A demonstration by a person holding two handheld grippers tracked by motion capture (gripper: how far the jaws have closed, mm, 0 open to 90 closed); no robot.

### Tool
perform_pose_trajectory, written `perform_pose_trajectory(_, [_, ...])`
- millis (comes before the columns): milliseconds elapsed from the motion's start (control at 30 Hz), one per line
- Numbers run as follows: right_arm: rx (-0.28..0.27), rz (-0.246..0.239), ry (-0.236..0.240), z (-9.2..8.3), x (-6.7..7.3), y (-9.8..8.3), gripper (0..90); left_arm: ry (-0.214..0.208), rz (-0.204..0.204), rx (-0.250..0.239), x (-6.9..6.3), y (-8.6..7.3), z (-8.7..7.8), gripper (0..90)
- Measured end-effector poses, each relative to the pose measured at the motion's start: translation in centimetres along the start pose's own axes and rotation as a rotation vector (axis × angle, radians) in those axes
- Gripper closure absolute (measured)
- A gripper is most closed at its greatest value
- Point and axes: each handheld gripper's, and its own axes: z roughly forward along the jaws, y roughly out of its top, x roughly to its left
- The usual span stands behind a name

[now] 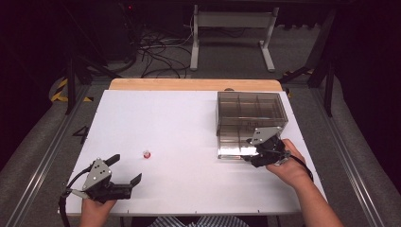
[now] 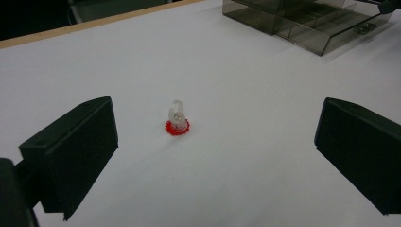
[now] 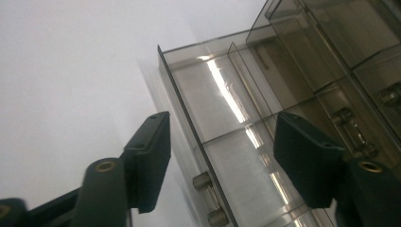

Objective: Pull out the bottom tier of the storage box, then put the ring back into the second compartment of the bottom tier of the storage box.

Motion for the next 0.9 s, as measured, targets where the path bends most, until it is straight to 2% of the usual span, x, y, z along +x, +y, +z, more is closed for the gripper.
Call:
perform_pose_trajectory(33, [-0.010, 0.003, 0.012, 0.0, 0.1, 0.2, 33.8, 0.000, 0.001, 0.001, 0.0, 0.0, 0.0, 1.2])
perform_pose_trajectory(300, [-0.052, 0.012, 0.006, -0.2, 0.5, 0.8, 25.2, 0.001, 0.005, -0.002, 0.0, 0.0, 0.0, 1.1])
perform_pose_trajectory(433, [-0.085, 0.028, 0.008, -0.3, 0.6, 1.0, 20.1, 0.001, -0.002, -0.009, 0.0, 0.1, -0.1, 1.0])
perform_pose_trajectory(467, [-0.098, 0.039, 0.011, -0.3, 0.6, 1.1, 16.4, 0.002, 0.000, -0.010, 0.0, 0.1, -0.1, 1.0])
perform_pose_trajectory(667, [-0.126, 0.061, 0.016, -0.5, 0.6, 1.3, 11.8, 0.001, -0.006, -0.011, 0.0, 0.1, -0.1, 1.0])
perform_pose_trajectory(900, [-0.160, 0.060, 0.025, -0.7, 0.8, 1.7, 8.8, 0.000, -0.005, -0.010, 0.0, 0.1, -0.1, 1.0])
